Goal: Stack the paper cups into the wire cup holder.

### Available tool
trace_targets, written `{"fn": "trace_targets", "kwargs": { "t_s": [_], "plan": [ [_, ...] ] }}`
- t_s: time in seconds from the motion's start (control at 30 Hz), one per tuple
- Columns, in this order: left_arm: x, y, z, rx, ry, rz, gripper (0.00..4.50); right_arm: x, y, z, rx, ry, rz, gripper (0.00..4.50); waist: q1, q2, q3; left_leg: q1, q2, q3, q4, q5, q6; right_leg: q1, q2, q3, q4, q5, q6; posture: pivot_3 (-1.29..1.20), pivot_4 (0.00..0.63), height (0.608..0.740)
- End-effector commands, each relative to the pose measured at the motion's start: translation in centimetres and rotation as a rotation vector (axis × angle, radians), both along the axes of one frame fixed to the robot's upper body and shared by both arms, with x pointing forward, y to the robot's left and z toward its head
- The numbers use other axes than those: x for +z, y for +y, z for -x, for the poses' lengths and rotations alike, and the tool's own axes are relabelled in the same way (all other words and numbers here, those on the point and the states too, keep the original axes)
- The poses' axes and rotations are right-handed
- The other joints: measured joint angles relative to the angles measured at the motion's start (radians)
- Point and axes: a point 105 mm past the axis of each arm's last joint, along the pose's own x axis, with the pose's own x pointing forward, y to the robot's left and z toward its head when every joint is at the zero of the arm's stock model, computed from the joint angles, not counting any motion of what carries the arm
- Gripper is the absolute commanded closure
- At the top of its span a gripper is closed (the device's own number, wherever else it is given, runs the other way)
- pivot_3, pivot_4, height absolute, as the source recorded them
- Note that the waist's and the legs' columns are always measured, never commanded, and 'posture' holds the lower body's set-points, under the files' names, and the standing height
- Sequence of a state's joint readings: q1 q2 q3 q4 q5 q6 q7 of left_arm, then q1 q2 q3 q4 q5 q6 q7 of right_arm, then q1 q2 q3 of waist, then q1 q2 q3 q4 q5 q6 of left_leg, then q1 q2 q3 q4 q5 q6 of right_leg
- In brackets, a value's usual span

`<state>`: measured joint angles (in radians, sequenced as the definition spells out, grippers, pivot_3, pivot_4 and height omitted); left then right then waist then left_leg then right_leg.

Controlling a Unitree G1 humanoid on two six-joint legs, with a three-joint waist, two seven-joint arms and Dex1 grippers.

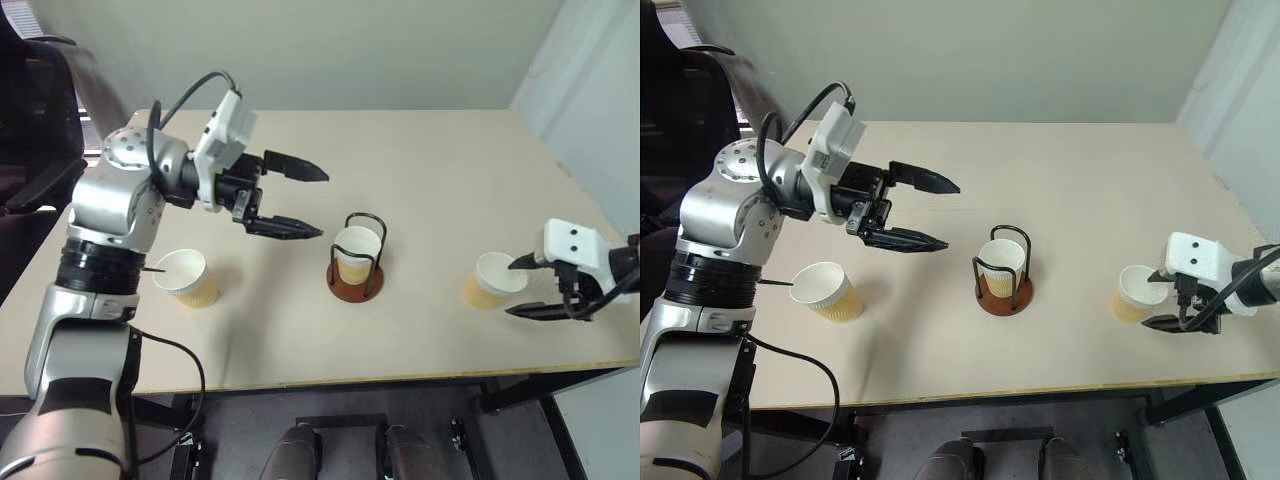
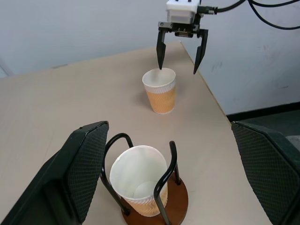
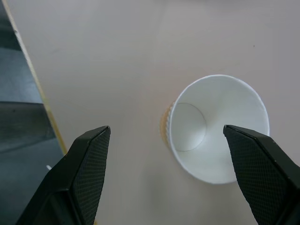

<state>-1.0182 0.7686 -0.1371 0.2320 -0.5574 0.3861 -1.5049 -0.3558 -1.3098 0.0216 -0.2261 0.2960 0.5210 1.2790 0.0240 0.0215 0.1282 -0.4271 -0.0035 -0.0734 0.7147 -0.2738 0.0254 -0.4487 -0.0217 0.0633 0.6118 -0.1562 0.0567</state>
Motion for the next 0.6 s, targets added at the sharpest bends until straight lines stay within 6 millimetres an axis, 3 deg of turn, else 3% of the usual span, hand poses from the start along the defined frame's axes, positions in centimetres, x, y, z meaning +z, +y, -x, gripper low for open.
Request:
{"fn": "trace_targets", "kwargs": {
  "t_s": [0.03, 0.33, 0.43, 0.6],
  "plan": [
    [0.9, 0.0, 0.6, -0.013, -0.05, 0.01, 0.02, -0.1, 0.0, -0.7, 0.034, -0.033, 0.056, 0.57, 0.0, 0.0, 0.0, 0.0, 0.0, 0.0, 0.0, 0.0, 0.0, 0.0, 0.0, 0.0, 0.0, 0.0, 0.0, 0.0, 0.15, 0.74],
    [0.6, 0.7, 0.7, 0.013, -0.059, 0.007, 0.02, -2.6, -0.8, -2.0, 0.08, -0.008, 0.154, 0.57, -0.002, 0.0, 0.0, 0.0, 0.0, 0.0, 0.0, 0.0, 0.0, 0.0, 0.0, 0.0, -0.001, 0.003, 0.001, 0.0, 0.15, 0.74],
    [0.4, 1.2, 0.6, 0.037, -0.064, 0.011, 0.0, -2.7, -0.8, -2.5, 0.081, -0.013, 0.156, 1.15, -0.004, 0.0, 0.0, 0.0, 0.0, 0.0, 0.0, 0.0, 0.0, 0.0, 0.0, 0.001, -0.001, 0.004, 0.002, 0.0, 0.15, 0.74],
    [-0.1, 2.6, -0.1, 0.106, -0.038, -0.011, 0.0, -2.3, -0.7, -2.8, 0.089, -0.011, 0.149, 2.88, -0.005, 0.0, 0.0, 0.0, 0.0, 0.0, 0.0, 0.001, 0.001, 0.0, 0.0, 0.001, -0.002, 0.003, 0.0, 0.0, 0.15, 0.74]
  ]
}}
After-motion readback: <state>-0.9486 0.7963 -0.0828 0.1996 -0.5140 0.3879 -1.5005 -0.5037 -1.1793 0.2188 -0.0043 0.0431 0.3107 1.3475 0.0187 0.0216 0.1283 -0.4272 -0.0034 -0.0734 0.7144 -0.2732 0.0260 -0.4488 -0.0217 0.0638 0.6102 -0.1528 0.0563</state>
